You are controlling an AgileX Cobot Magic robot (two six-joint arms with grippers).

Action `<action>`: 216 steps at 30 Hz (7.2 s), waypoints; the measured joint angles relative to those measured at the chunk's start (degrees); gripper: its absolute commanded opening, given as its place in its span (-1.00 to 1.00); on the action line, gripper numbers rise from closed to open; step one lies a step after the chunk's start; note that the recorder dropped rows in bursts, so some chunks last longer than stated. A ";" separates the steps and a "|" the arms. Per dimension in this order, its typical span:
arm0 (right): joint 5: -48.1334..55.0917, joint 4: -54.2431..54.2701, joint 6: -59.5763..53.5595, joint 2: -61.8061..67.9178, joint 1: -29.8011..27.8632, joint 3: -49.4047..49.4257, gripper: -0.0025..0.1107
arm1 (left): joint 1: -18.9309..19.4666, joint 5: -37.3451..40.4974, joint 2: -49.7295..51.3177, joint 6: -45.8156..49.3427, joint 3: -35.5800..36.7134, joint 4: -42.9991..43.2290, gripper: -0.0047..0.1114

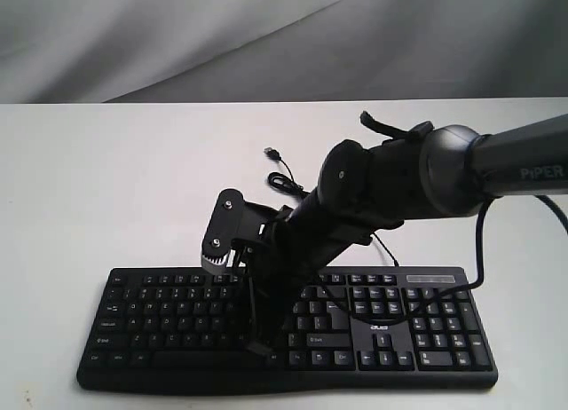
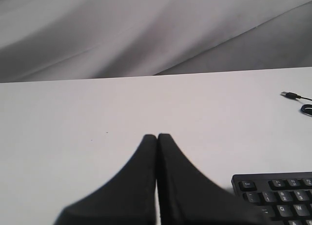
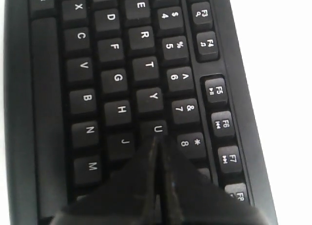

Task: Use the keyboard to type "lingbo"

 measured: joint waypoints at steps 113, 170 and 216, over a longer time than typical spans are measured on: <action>-0.19 -0.30 2.68 -1.11 6.03 -1.26 -0.96 | 0.00 0.00 0.00 0.00 0.00 0.00 -0.91; 0.96 -0.20 3.12 5.58 6.05 -7.33 -0.96 | 0.00 0.00 0.00 0.00 0.00 0.00 -0.91; 4.57 -3.57 7.84 2.51 6.77 -6.52 -0.96 | 0.00 0.00 0.00 0.00 0.00 0.00 -0.91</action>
